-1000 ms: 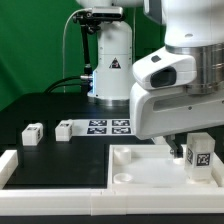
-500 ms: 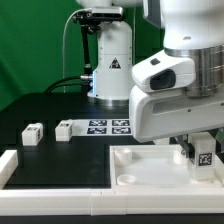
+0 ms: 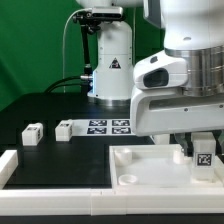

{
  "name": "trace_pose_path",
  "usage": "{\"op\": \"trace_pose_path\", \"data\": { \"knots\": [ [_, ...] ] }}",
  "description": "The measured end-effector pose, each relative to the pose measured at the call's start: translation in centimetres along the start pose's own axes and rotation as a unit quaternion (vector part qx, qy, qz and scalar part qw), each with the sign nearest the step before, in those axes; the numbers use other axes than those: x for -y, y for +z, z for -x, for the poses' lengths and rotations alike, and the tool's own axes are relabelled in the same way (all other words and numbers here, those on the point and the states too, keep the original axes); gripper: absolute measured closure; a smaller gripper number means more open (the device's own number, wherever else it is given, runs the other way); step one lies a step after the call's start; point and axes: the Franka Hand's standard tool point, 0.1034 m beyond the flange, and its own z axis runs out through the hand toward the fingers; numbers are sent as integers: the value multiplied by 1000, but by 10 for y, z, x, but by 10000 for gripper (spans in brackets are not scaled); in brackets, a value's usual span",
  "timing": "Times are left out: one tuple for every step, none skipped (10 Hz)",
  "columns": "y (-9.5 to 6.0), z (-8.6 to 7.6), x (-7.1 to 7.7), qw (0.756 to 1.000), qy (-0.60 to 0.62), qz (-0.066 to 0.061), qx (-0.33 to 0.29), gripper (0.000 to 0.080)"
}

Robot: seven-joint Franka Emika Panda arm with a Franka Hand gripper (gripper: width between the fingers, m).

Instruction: Assemble one leg

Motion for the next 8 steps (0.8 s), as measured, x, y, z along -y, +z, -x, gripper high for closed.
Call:
{"op": "trace_pose_path", "data": {
  "knots": [
    [0,4,3,997,74,0,-2,506],
    [0,4,4,990,142,2,-3,506],
    [1,5,4,981,196,2,-3,506],
    [1,5,4,963,269,2,-4,506],
    [2,5,4,944,331,2,-3,506],
    [2,6,5,923,385,1,-2,506],
    [3,7,6,900,435,1,-2,506],
    [3,8,8,888,459,1,-2,506]
  ]
}}
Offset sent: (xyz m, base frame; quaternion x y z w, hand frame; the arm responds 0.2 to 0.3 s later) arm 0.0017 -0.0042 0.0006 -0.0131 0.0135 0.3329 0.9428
